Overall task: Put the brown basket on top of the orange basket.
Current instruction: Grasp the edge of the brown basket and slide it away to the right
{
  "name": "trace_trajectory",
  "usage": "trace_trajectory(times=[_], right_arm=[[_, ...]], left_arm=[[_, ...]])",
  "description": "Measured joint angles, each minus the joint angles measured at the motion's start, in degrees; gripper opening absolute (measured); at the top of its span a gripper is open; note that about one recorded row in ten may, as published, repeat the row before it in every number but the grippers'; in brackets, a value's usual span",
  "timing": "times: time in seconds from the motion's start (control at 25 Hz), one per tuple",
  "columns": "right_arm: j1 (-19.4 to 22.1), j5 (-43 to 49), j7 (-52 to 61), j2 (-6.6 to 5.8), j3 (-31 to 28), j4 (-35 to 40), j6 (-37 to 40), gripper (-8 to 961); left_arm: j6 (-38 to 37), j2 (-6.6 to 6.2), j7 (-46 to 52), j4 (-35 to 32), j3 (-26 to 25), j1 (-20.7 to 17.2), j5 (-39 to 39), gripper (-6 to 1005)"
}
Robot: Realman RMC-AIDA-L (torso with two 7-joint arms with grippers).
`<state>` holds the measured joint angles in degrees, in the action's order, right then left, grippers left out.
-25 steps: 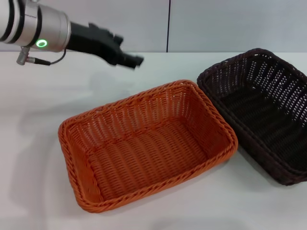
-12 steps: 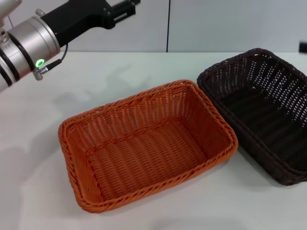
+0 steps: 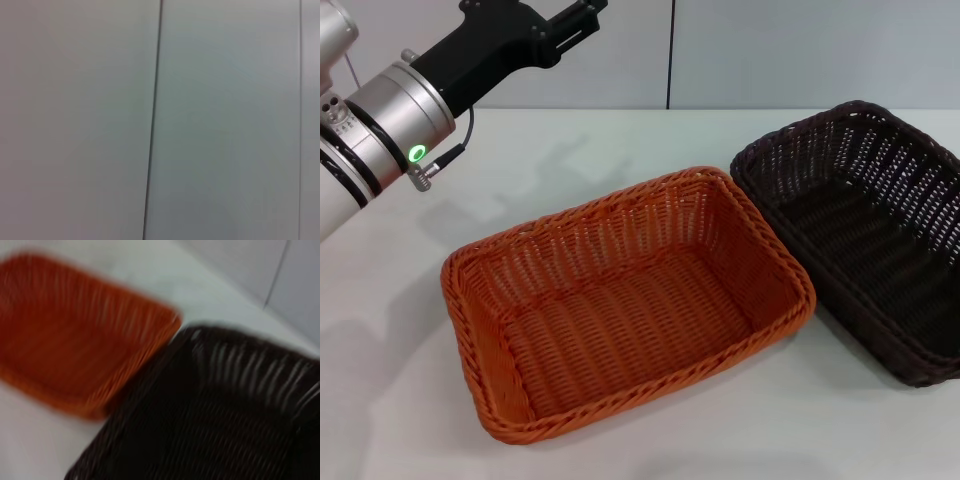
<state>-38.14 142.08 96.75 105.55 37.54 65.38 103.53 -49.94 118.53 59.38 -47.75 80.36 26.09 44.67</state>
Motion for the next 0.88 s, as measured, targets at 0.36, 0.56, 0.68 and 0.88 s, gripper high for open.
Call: trace_trajectory(times=[0.36,0.56,0.68,0.88], right_arm=[[1.24,6.75,-2.97,3.50,10.71,-0.04,0.04,692],[2.31,7.85,-5.28,4.96,13.53,0.03,3.45,692],[2.82,7.64,-7.59,5.96,13.26,0.66,8.16,692],[3.38,7.80,-9.39,6.77,13.63,0.38,11.95,691]], left_arm=[[-0.81,0.09,-0.75,3.76,0.70,0.11,-4.45,813],[-0.82,0.04,-0.80,4.01,0.83,-0.01,-4.91,813],[-0.92,0.03,-0.81,4.16,0.96,0.07,-5.29,813],[-1.32,0.03,-0.84,4.19,1.43,0.28,-5.60,813]])
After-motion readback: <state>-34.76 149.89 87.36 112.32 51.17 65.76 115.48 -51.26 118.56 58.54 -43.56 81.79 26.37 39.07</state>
